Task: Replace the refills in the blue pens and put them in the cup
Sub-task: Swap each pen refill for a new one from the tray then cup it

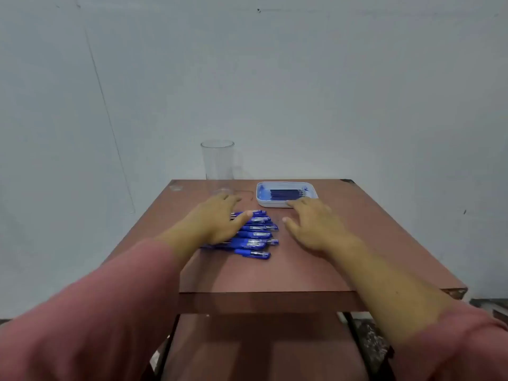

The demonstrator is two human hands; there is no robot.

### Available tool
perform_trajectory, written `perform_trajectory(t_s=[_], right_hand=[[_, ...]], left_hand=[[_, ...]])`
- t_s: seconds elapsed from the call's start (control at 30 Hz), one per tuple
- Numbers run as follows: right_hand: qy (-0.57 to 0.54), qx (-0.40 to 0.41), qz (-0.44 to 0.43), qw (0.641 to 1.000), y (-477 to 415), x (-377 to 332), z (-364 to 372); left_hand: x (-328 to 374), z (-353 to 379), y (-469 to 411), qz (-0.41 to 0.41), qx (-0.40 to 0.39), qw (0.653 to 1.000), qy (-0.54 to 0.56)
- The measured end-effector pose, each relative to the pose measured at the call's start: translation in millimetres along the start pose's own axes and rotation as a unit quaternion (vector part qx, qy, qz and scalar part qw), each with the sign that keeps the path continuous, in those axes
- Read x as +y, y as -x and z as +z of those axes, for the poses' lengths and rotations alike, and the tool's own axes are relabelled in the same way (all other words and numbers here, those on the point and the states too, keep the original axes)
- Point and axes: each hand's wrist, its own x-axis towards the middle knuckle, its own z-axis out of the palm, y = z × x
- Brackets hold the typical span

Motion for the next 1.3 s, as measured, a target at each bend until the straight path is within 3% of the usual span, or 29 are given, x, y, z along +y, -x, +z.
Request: perform_trajectory(t_s=[0.2,0.67,1.0,1.3], right_hand=[[-0.035,-0.043,0.014,0.998,2,11,21],[-0.051,-0.02,-0.003,0.999,-2,16,30],[-0.089,-0.027,-0.132,0.987,-30,12,16],[-0.162,-0.056,-0.126,0.977,-51,7,21]], left_hand=[[4,21,1,-0.034,-0.012,0.999,-0.004],[-9,40,-2,-0.001,0.033,0.999,0.028],[-10,42,-3,-0.011,0.03,0.999,0.036],[-9,43,-1,-0.014,0.034,0.999,0.029]])
